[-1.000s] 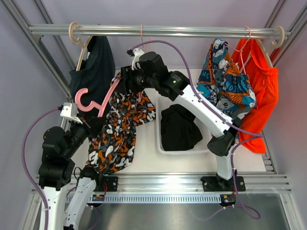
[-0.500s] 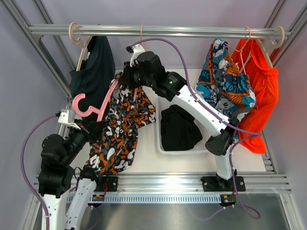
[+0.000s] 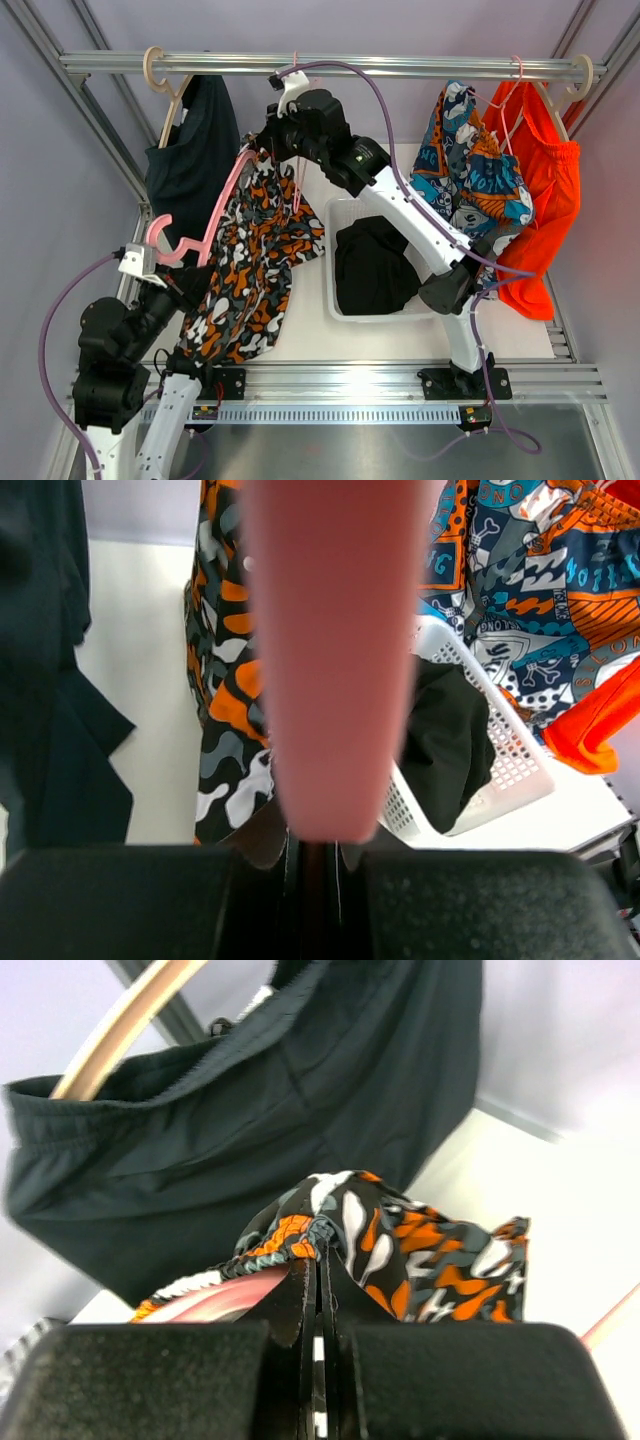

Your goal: Remove the shorts from the hanger

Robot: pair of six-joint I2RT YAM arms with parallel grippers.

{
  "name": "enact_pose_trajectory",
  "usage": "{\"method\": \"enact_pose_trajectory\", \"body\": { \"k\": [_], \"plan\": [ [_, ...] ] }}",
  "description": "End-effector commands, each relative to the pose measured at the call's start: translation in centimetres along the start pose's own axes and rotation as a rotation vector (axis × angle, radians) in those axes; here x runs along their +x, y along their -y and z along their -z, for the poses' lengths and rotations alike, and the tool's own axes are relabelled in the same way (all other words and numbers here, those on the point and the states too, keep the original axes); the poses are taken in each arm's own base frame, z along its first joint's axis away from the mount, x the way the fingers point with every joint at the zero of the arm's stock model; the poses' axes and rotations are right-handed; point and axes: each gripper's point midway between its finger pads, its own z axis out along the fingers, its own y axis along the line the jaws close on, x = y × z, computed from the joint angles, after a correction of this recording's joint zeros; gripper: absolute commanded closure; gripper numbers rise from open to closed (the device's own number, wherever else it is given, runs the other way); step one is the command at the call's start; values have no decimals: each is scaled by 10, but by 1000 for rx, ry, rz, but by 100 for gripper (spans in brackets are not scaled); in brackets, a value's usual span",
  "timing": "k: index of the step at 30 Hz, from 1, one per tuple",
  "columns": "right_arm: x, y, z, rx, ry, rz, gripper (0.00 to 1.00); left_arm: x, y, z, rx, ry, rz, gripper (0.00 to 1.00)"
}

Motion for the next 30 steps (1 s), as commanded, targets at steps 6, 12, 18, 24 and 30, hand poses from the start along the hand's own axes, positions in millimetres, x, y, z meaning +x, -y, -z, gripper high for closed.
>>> {"method": "enact_pose_trajectory", "body": {
  "k": [6,12,18,24,30],
  "plan": [
    [-36,69,-8,157,131,87,100,-18,30,32,112,88,-83,100],
    [21,15,-1,-186,-58,136,100,-62,29,9,100,246,-4,100],
    [61,-33,38,-508,-186,277,100,-104,6,-15,2,422,112,100],
    [85,-66,72,-658,-227,431,100,-136,-3,-37,-35,498,102,100],
    [95,-66,87,-651,-227,526,100,-136,0,-46,-45,389,-20,100]
  ]
}}
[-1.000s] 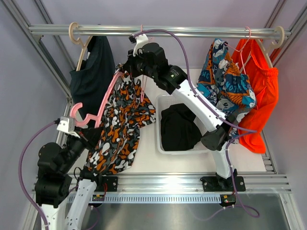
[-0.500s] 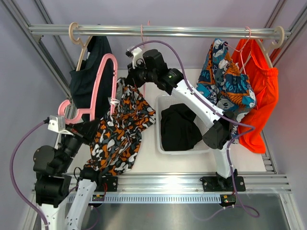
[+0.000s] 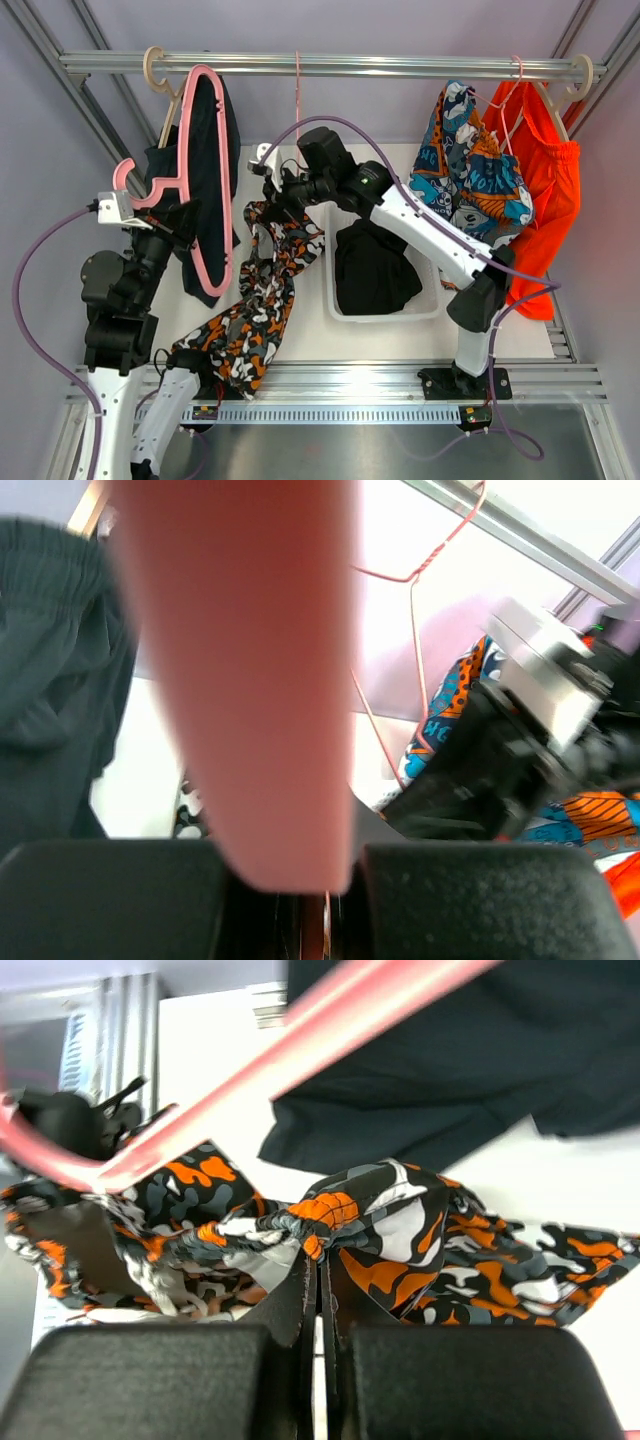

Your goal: Remove the shorts from the hanger

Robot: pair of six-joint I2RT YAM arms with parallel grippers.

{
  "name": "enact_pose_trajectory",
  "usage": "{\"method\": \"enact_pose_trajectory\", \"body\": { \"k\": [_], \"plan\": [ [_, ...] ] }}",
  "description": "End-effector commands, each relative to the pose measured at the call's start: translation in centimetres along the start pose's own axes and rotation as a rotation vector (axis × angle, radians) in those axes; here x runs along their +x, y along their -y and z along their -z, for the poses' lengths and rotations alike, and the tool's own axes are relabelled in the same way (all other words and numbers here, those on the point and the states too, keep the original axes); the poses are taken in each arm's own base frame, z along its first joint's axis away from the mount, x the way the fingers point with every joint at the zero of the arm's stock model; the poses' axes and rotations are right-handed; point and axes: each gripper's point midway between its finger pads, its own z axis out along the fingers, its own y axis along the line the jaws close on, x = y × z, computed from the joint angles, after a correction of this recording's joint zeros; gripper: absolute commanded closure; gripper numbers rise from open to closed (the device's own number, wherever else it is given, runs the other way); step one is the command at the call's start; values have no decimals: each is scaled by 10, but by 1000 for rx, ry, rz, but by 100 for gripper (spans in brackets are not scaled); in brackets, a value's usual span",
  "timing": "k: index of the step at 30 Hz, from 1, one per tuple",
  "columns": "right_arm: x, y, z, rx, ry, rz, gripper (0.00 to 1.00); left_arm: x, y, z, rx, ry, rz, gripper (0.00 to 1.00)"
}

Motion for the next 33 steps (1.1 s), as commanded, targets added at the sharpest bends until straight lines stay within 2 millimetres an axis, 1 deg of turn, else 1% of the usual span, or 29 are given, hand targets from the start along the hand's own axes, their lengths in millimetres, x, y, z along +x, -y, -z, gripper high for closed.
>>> {"method": "enact_pose_trajectory", "body": {
  "k": [1,2,3,4,5,6,7,8,10,11,12,14,15,16,17,18,19,20,21,24,25,26,27,28,29,30,31,32,33],
  "plan": [
    [-21,-13,27,-2,49,159,100,-41,24,7,70,68,-140,100],
    [-14,-16,28,-18,32,195,100,-34,25,10,81,31,-160,100],
    [-5,-23,30,-47,13,203,100,-18,18,14,59,-39,-170,100],
    [2,-31,28,-70,-9,221,100,-13,15,17,54,-70,-210,100],
    [18,-38,26,-99,-56,244,100,-5,11,20,44,-105,-226,100],
    [38,-42,20,-112,-108,234,100,9,3,26,23,-168,-234,100],
    [49,-47,17,-125,-136,232,100,14,0,29,17,-191,-256,100],
    [69,-53,11,-142,-179,216,99,19,-2,31,11,-215,-262,100],
    [84,-55,4,-142,-210,194,99,31,-10,36,-8,-276,-271,100],
    [95,-56,-1,-141,-233,168,99,33,-10,36,-13,-285,-271,100],
    [98,-55,-2,-139,-239,160,98,35,-12,35,-19,-295,-272,100],
    [106,-54,-6,-134,-257,136,98,39,-15,31,-29,-322,-267,100],
    [111,-54,-8,-136,-272,135,98,36,-14,28,-27,-323,-267,100],
    [115,-55,-10,-139,-285,134,97,40,-17,19,-36,-355,-262,100],
    [124,-55,-12,-140,-314,136,97,41,-16,15,-33,-373,-256,100],
    [128,-59,-14,-153,-331,141,97,34,-12,10,-23,-367,-257,100],
    [133,-62,-14,-163,-347,140,96,39,-14,-1,-27,-399,-245,100],
    [141,-64,-16,-172,-364,135,96,37,-10,-9,-4,-400,-237,100],
    [144,-67,-15,-184,-373,135,95,28,-4,-15,9,-384,-231,100],
    [152,-72,-11,-202,-390,131,80,27,-1,-39,20,-422,-204,100],
    [153,-74,-8,-209,-397,130,72,15,6,-45,29,-404,-197,100],
    [149,-77,-1,-211,-383,139,56,20,5,-58,33,-435,-183,100],
    [147,-79,2,-215,-374,143,51,20,6,-62,34,-447,-171,100],
    [142,-80,8,-217,-357,147,47,9,13,-67,52,-430,-171,100],
    [132,-88,19,-243,-315,154,40,8,14,-73,50,-437,-167,100],
    [128,-90,26,-257,-296,151,38,15,10,-82,39,-471,-154,100],
    [125,-95,35,-281,-283,154,36,6,17,-86,53,-457,-157,100],
    [113,-99,48,-307,-236,150,31,5,19,-91,55,-461,-158,100],
    [112,-100,55,-314,-223,140,29,11,16,-100,48,-483,-149,100]
  ]
}}
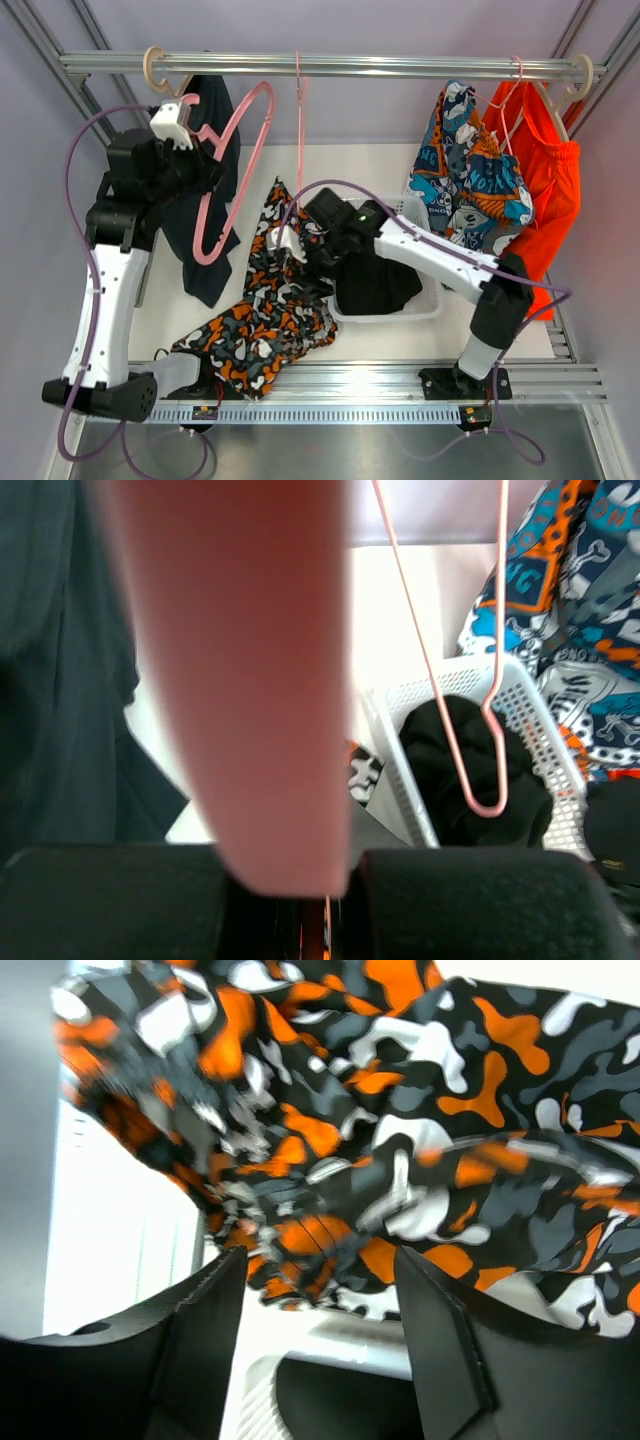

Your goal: Remove the shorts from the hanger

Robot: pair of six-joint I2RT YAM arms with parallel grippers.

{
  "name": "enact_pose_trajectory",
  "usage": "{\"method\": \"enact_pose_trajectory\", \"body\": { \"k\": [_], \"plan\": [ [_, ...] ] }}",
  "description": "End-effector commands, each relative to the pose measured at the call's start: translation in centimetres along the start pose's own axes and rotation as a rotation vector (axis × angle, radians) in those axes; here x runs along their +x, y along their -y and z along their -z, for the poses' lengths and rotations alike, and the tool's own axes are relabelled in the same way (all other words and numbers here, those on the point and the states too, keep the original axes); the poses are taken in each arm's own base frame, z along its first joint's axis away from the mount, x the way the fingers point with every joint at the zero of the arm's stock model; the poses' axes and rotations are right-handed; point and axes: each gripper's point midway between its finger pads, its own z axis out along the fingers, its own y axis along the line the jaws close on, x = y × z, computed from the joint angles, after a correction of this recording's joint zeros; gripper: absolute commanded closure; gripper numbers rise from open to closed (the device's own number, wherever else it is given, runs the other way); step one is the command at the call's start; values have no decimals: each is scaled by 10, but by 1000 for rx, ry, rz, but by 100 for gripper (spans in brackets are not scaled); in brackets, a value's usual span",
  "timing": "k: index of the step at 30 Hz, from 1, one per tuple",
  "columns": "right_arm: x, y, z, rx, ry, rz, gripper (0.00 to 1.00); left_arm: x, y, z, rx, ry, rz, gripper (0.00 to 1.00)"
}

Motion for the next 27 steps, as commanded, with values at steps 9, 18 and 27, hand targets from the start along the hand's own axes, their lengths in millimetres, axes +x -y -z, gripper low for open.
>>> {"method": "enact_pose_trajectory", "body": {
  "k": [9,18,27],
  "plan": [
    [-9,-36,80,-15,234,17,27,-67,34,-50,106,60,-10,100],
    [4,-31,87,25,275,-37,26,-89,26,-100,59,57,12,100],
    [12,-29,89,37,281,-61,26,-85,13,-126,11,32,24,100]
  ]
}}
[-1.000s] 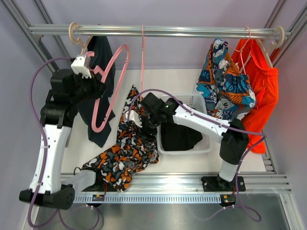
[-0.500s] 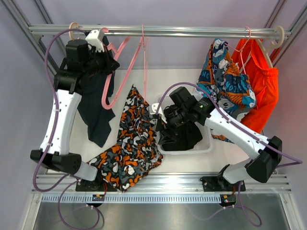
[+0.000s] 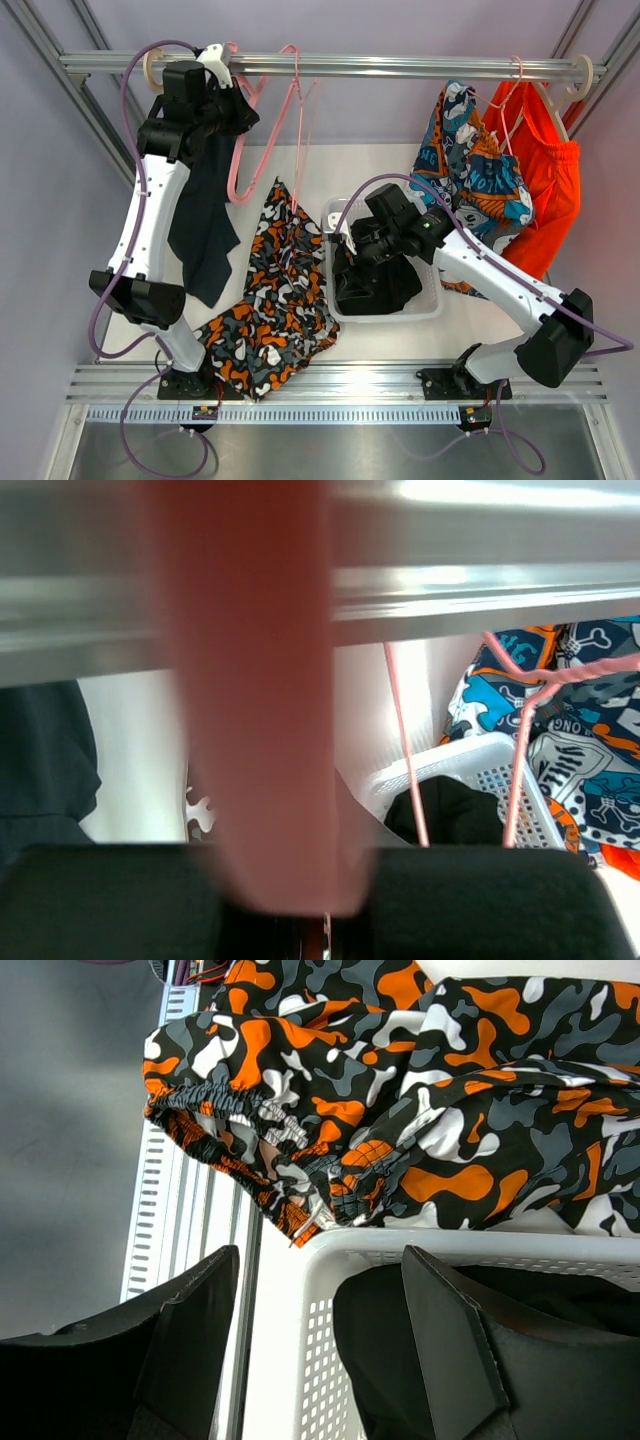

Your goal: Remove the shorts from the hanger

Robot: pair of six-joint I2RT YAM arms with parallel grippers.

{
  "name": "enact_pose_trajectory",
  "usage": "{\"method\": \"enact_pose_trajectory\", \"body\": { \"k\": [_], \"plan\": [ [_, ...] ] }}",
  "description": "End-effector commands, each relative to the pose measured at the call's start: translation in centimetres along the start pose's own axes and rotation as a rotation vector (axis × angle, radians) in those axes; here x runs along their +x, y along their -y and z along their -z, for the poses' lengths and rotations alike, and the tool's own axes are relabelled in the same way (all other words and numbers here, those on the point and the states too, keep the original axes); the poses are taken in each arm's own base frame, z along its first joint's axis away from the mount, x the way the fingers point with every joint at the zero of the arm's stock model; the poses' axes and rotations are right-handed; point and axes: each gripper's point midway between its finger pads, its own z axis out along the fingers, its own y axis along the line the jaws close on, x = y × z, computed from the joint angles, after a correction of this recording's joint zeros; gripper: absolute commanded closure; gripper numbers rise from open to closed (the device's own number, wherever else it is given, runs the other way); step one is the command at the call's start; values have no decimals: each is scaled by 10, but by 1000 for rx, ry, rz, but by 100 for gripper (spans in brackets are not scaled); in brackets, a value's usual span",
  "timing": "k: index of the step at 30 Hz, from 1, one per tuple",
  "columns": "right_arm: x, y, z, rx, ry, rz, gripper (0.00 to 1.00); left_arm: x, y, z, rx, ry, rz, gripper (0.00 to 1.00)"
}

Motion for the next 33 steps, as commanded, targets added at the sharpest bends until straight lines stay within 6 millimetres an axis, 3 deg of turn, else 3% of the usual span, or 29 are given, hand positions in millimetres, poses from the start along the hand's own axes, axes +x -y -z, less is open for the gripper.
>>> {"method": "enact_pose_trajectory", "body": {
  "k": [1,5,9,13,14,16,18,19,20,21,22,23,24,26,27,28,29,30,32,33],
  "plan": [
    [-12,-2,6,4,52,27,26,-22,1,3,-17,69,-4,100],
    [-13,-1,5,3,56,21,26,-15,-4,-3,-49,53,-8,99],
    [-14,-1,6,3,56,19,25,-13,-8,-5,-76,49,-17,89],
    [-17,-2,8,0,56,28,25,-13,-6,2,-75,51,-28,69],
    [-18,-4,9,-8,57,34,25,-12,-5,4,-70,51,-30,57],
    [-21,-6,11,-21,60,41,25,-15,-2,13,-66,65,-45,44],
    [-23,-10,12,-48,54,45,25,-25,5,35,-58,114,-60,29],
    [-24,-11,12,-53,53,51,25,-17,2,38,-64,103,-70,25],
    [-27,-12,13,-62,53,51,25,-26,9,62,-53,157,-85,18],
    [-28,-11,12,-66,51,46,24,-26,11,72,-54,171,-95,16],
    [-30,-12,12,-73,48,46,25,-11,6,73,-62,145,-101,13],
    [-30,-13,10,-81,43,30,25,-16,13,99,-53,192,-114,11],
    [-33,-9,7,-71,34,20,26,-13,14,109,-51,204,-121,9],
    [-39,-15,-6,-79,18,47,26,12,8,116,-62,172,-121,7],
    [-36,-9,-13,-26,-17,10,26,13,12,142,-58,214,-129,6],
    [-39,-10,-19,-15,-28,9,26,21,11,150,-62,213,-131,6],
    [-42,-14,-30,8,-49,-6,25,45,2,149,-84,172,-123,3],
    [-43,-10,-39,36,-65,-34,23,50,5,174,-83,211,-125,3],
    [-48,-20,-57,32,-82,-30,20,85,-6,180,-112,167,-96,2],
    [-42,-11,-67,82,-108,-39,11,94,-10,188,-129,172,-84,2]
  ]
}}
